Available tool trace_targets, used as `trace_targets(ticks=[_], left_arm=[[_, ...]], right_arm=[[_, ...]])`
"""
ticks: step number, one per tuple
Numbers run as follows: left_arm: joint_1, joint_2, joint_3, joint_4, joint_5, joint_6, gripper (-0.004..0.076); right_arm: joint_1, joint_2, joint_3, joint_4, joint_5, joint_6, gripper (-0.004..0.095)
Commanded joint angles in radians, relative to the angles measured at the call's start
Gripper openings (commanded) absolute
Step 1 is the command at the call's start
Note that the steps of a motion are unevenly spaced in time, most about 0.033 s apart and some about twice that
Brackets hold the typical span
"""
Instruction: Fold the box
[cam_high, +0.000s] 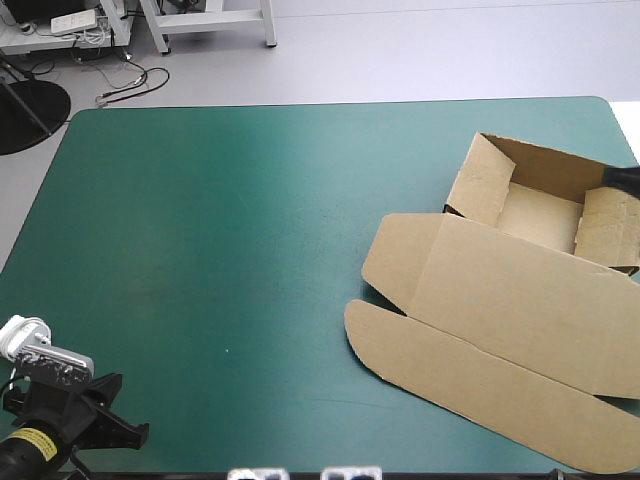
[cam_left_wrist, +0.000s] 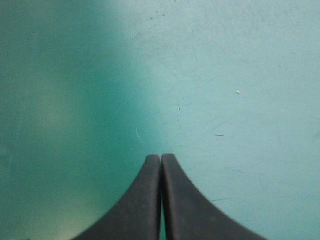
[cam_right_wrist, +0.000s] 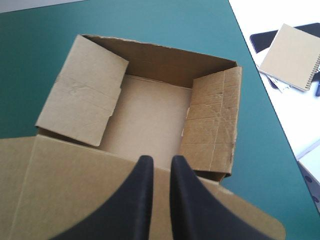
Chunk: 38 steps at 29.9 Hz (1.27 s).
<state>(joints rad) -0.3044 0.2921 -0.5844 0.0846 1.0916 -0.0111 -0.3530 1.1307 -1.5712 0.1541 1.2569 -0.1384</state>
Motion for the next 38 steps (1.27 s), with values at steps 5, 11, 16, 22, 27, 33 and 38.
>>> trace_targets(ticks=[5,11,16,22,27,33,38], left_arm=[[-0.004,-0.071,-0.02,0.005,-0.069,0.011,-0.001],[-0.004,-0.126,-0.018,-0.008,-0.064,0.037,-0.001],[-0.004,-0.153,0.031,-0.011,-0.064,0.047,-0.001],[-0.004,-0.153,0.08,-0.067,-0.059,0.081,-0.001],[-0.004,-0.153,0.085,-0.069,-0.051,0.081,-0.001],[-0.004,-0.153,0.085,-0.078,-0.051,0.074,-0.001],[-0.004,-0.153,0.085,-0.078,-0.051,0.074,-0.001]], right_arm=[[-0.006,-0.394,0.318,0.075,-0.067,-0.056,-0.002],[-0.006,-0.671,0.681,0.193,-0.119,-0.112,-0.0019],[-0.002,-0.812,0.88,0.224,-0.119,-0.138,-0.002],[0.067,-0.882,0.957,0.234,-0.108,-0.175,-0.002],[0.147,-0.888,0.966,0.206,-0.111,-0.196,-0.002],[0.154,-0.888,1.004,0.199,-0.112,-0.196,-0.002],[0.154,-0.888,1.031,0.246,-0.089,-0.185,-0.002]])
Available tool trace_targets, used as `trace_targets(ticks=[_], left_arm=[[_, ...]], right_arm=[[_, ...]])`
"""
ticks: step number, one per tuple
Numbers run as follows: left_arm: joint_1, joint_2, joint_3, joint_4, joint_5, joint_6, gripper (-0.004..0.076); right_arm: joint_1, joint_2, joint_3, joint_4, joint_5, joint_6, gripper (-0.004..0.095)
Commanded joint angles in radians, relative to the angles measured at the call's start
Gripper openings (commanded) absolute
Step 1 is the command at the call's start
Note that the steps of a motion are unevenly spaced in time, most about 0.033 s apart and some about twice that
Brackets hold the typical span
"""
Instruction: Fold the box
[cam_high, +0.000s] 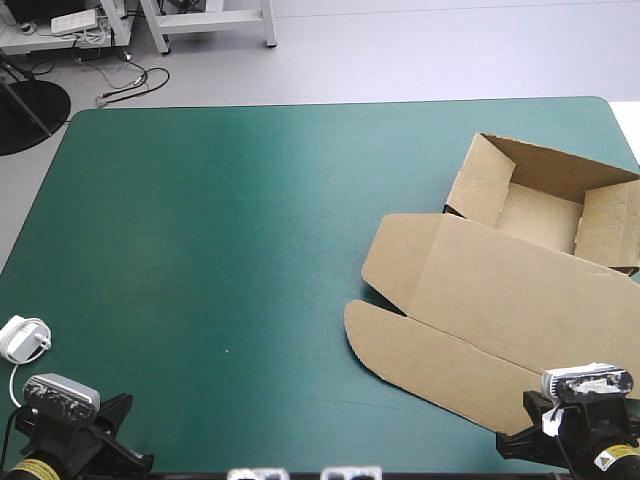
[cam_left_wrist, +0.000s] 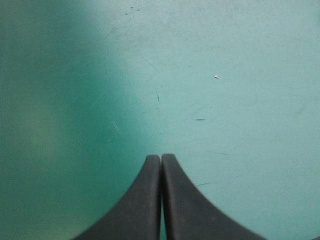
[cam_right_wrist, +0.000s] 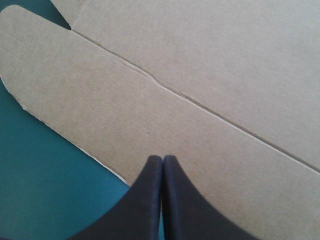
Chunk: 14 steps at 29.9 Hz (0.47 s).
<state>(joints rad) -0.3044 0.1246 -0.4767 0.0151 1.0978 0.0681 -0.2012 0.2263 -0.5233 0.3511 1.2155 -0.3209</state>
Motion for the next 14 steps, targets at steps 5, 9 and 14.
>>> trace_targets(ticks=[5,9,14], left_arm=[[-0.004,0.014,-0.023,-0.009,-0.057,-0.006,-0.001],[-0.004,0.014,-0.023,-0.009,-0.057,-0.006,-0.001],[-0.004,0.014,-0.023,-0.009,-0.057,-0.006,-0.001]], right_arm=[[0.002,0.016,-0.016,0.055,-0.048,-0.005,-0.002],[0.002,0.016,-0.016,0.055,-0.048,-0.007,-0.002],[0.002,0.016,-0.015,0.056,-0.048,-0.007,-0.002]])
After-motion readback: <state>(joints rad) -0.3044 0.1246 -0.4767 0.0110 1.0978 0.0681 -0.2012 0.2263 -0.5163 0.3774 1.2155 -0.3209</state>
